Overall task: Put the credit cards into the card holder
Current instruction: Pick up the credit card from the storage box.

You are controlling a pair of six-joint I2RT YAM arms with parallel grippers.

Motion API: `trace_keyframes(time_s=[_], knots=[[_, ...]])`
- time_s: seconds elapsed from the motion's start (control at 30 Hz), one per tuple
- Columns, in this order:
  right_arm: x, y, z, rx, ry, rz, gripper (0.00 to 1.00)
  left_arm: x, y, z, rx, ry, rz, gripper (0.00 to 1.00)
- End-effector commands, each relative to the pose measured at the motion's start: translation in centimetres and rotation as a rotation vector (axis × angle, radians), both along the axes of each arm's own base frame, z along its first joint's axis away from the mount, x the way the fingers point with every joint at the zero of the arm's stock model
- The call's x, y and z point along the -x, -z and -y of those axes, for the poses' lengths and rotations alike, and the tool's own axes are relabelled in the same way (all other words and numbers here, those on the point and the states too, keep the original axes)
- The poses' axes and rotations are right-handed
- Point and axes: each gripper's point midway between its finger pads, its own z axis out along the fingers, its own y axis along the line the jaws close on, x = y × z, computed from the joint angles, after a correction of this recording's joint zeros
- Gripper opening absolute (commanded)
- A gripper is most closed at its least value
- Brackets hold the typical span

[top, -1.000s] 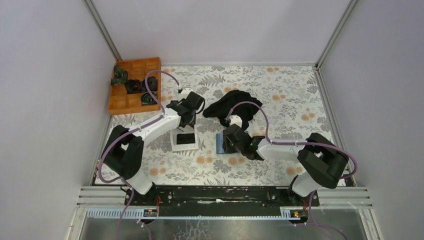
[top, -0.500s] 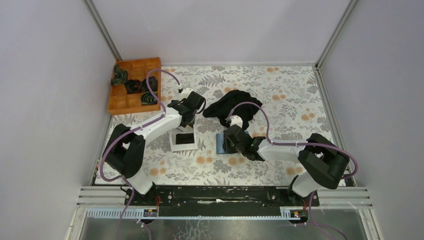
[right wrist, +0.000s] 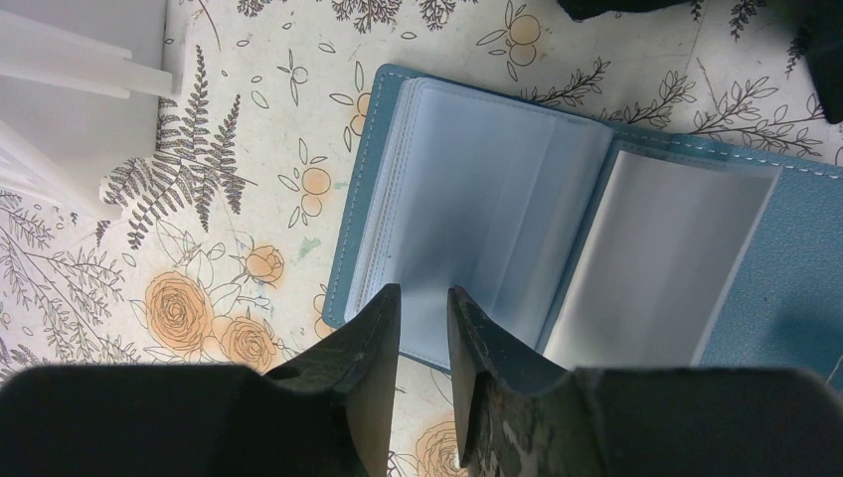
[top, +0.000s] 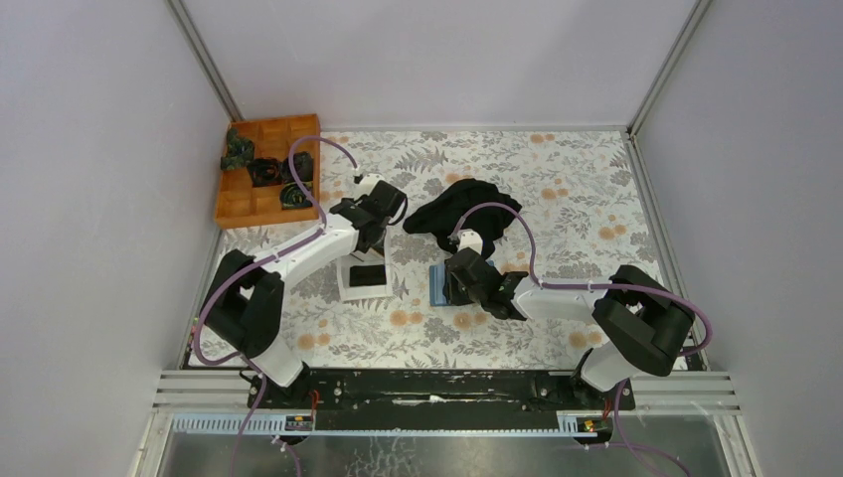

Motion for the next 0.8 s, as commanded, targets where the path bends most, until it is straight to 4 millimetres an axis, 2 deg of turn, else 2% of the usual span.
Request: trace_keyframes(time_s=[0.0,0.2,0.47,0.77], knots=[[0.0,-0.5,0.2,-0.003,0.001,0.02,0.32,0.0,-1.6,-0.3,-0.006,0.008,0.019,0.57],[0.0,-0.4,0.3,-0.003,0.005,0.018,0.32,0.0,-1.3,-0.1,0.005,0.015,0.009,0.49],[0.1,-0.4,0.5,-0.004,0.009,0.02,0.32,0.0,-1.2,0.4,0.023,0.025,0.003,0.44],[0.1,-0.5,0.6,-0.003,0.01,0.022,0.32,0.0,-1.2,1.0,0.064,0.035,0.003,0.31]])
